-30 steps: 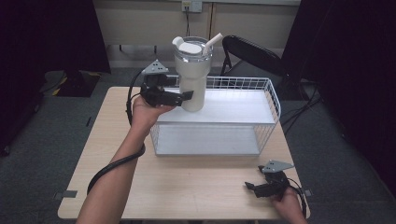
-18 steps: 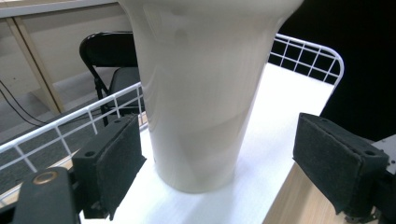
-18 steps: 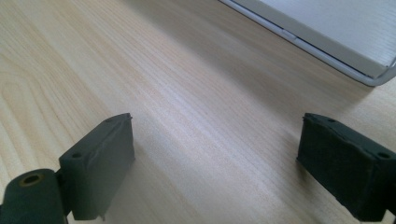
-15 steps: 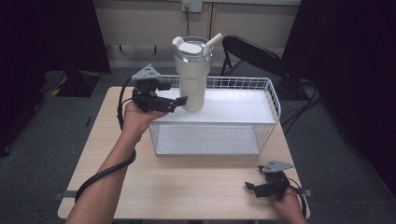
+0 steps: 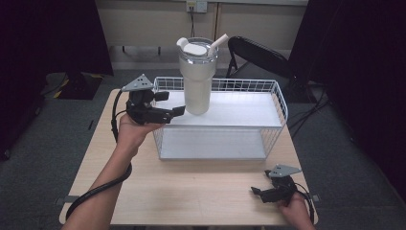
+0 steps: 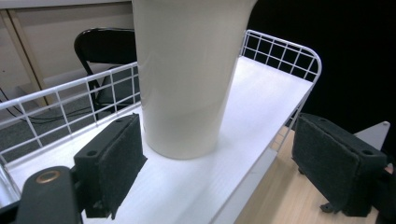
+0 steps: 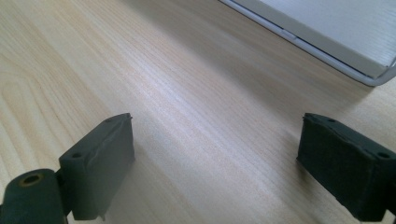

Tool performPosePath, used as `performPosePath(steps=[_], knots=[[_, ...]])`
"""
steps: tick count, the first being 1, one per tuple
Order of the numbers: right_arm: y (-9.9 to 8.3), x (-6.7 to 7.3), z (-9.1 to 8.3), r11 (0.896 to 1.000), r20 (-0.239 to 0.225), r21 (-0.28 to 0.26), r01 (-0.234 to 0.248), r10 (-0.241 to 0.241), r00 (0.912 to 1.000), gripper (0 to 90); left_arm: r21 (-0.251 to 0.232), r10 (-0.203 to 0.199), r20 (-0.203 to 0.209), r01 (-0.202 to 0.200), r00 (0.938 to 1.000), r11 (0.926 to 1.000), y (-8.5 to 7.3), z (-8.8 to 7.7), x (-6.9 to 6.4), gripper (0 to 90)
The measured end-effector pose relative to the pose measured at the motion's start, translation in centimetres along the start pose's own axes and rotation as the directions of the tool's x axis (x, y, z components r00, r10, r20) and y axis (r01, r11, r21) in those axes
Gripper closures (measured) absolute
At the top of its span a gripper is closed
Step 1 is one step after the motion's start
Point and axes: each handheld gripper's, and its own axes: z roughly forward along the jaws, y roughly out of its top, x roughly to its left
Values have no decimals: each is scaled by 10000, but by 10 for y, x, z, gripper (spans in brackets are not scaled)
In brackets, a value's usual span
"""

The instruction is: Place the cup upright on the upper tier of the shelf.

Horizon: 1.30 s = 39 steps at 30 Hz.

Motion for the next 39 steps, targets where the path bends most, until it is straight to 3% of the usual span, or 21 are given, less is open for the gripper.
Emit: performPosePath(steps=[22, 39], knots=[[0, 0, 0, 10000, -13, 23, 0, 0, 10000, 101, 164, 254, 234, -258, 9994, 9995, -25, -32, -11, 161], [0, 0, 0, 10000, -12, 23, 0, 0, 10000, 101, 353, 219, 367, -232, 9991, 9991, -65, -42, -12, 166]])
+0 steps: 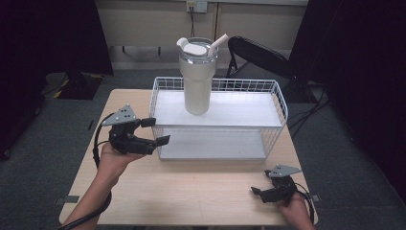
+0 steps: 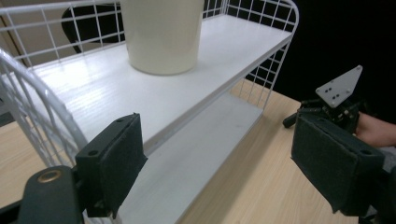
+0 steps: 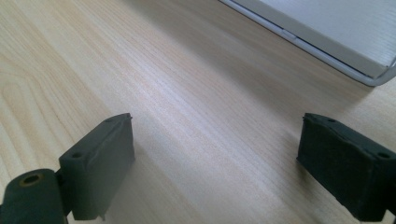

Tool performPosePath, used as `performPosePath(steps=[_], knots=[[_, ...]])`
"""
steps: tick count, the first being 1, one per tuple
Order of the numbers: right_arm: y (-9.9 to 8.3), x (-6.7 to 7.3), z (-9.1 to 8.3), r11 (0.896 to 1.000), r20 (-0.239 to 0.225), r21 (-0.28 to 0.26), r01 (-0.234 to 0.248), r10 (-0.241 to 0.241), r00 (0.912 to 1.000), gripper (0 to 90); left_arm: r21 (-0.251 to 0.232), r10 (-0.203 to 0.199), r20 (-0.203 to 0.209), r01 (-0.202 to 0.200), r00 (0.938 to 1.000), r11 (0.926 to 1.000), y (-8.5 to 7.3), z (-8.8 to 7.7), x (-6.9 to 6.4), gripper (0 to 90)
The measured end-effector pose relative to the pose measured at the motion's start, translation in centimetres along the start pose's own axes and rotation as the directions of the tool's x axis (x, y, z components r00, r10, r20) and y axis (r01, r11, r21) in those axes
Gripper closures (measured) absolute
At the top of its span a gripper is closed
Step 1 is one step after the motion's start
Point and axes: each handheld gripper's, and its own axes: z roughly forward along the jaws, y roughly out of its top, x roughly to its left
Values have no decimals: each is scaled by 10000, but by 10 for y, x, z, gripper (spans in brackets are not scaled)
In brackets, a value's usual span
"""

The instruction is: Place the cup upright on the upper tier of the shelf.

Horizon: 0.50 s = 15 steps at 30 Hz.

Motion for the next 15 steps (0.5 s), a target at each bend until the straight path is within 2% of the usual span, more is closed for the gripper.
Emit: performPosePath(steps=[8, 10, 14, 15], knots=[[0, 0, 0, 10000, 1, -1, -1, 1, 10000, 101, -56, -303, -64, 303, 9995, 9995, -21, -2, 1, 162], [0, 0, 0, 10000, 2, -2, -1, 1, 10000, 101, 45, -248, -153, 249, 9996, 9997, -25, -1, 1, 161], [0, 0, 0, 10000, -1, -2, -1, 1, 10000, 101, 140, -300, -136, 302, 9995, 9994, -33, 0, 1, 160], [0, 0, 0, 10000, 0, 0, 1, -1, 10000, 101, 163, -334, -27, 335, 9994, 9993, -35, 0, 1, 159]])
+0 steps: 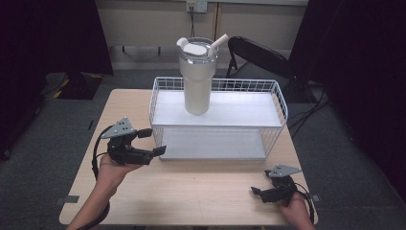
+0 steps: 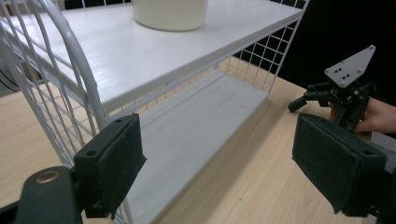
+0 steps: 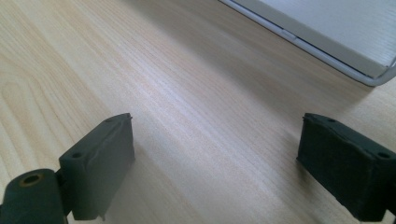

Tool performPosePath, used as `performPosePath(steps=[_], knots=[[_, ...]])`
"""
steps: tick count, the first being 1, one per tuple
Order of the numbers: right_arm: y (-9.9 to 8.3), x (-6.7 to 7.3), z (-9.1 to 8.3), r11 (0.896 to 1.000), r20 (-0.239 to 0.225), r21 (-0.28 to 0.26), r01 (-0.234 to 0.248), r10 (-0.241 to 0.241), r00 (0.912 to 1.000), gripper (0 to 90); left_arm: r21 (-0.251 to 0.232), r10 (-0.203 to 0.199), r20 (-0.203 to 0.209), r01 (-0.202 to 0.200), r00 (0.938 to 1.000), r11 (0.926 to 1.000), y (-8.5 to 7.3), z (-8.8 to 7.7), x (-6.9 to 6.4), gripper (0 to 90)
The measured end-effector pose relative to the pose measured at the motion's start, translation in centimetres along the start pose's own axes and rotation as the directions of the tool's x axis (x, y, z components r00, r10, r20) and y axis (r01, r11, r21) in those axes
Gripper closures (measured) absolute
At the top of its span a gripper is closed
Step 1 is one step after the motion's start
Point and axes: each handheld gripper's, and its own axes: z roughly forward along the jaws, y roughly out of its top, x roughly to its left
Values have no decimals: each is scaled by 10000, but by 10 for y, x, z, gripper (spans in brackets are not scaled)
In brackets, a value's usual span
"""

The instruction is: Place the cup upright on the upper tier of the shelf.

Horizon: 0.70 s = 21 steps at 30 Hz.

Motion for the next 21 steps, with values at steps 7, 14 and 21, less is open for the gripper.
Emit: performPosePath(steps=[7, 14, 21], knots=[[0, 0, 0, 10000, 0, -1, -1, 1, 10000, 101, 36, -212, 108, 212, 9997, 9998, -19, 5, 0, 158], [0, 0, 0, 10000, 1, -3, -2, 2, 10000, 101, 189, -412, -47, 412, 9991, 9990, -38, 9, 2, 160], [0, 0, 0, 10000, 1, -2, -1, 1, 10000, 101, 200, -724, -100, 726, 9973, 9972, -59, 14, 5, 160]])
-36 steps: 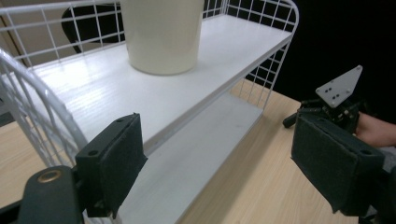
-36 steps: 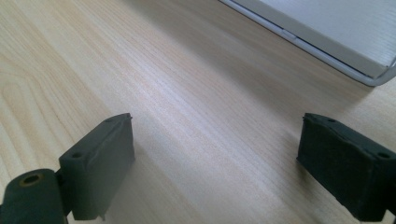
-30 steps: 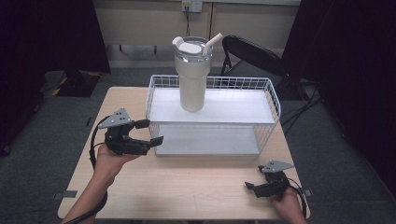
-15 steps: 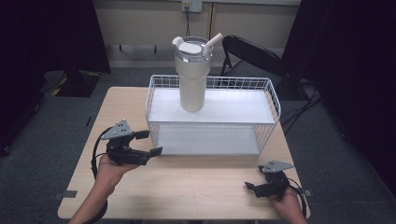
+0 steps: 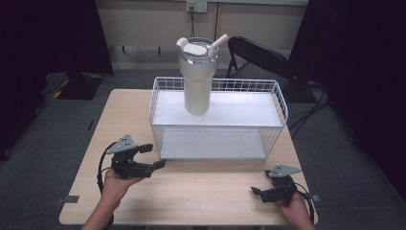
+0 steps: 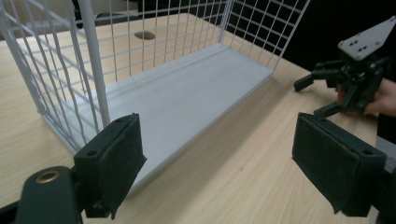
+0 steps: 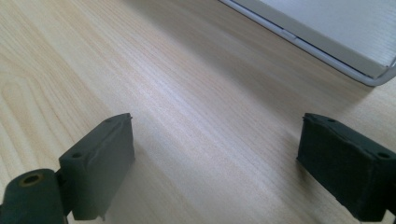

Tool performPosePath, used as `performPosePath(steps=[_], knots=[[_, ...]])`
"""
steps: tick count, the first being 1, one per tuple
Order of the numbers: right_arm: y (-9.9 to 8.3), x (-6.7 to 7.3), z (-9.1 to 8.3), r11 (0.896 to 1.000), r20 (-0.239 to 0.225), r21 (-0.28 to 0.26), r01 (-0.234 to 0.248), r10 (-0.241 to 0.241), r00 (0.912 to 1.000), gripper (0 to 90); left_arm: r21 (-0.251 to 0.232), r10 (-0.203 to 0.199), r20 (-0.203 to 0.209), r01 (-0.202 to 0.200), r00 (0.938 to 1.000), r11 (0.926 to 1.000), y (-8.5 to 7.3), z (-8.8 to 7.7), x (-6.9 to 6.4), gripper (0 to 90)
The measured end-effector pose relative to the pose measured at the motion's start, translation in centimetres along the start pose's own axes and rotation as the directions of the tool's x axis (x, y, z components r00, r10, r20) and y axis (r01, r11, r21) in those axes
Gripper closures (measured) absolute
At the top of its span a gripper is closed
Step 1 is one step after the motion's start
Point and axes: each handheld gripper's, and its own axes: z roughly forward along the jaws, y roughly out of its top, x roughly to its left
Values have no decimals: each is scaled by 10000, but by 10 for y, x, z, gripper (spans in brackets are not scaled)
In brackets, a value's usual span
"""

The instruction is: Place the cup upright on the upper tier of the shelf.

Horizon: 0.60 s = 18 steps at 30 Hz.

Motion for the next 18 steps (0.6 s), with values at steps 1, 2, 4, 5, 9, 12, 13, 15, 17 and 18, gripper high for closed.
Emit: performPosePath(steps=[1, 2, 4, 5, 9, 12, 13, 15, 17, 18], knots=[[0, 0, 0, 10000, 1, -1, 0, 0, 10000, 100, 37, 4, 12, -4, 10000, 10000, -3, 1, 0, 160], [0, 0, 0, 10000, 1, 1, 1, -1, 10000, 101, 110, -7, -24, 7, 10000, 9999, -6, 2, 1, 160], [0, 0, 0, 10000, -1, 2, 2, -2, 10000, 101, 195, -30, -66, 31, 10000, 9998, -12, 4, 1, 160], [0, 0, 0, 10000, 0, 0, 2, -2, 10000, 101, 247, -55, -61, 56, 10000, 9997, -15, 5, 1, 160], [0, 0, 0, 10000, 0, 2, 5, -5, 10000, 101, 382, -131, -83, 134, 9999, 9992, -28, 9, 2, 160], [0, 0, 0, 10000, -1, 1, 4, -4, 10000, 101, 515, -156, -115, 162, 9998, 9985, -34, 12, 2, 161], [0, 0, 0, 10000, -2, 1, 1, -1, 10000, 101, 534, -175, -89, 180, 9998, 9984, -35, 12, 2, 161], [0, 0, 0, 10000, 0, 2, 3, -3, 10000, 100, 623, -88, -158, 97, 9998, 9980, -37, 13, 2, 162], [0, 0, 0, 10000, 0, 1, 3, -3, 10000, 101, 678, -52, -160, 63, 9999, 9977, -38, 13, 1, 162], [0, 0, 0, 10000, 1, 1, 3, -3, 10000, 101, 749, 31, -205, -15, 9998, 9972, -38, 13, 1, 161]])
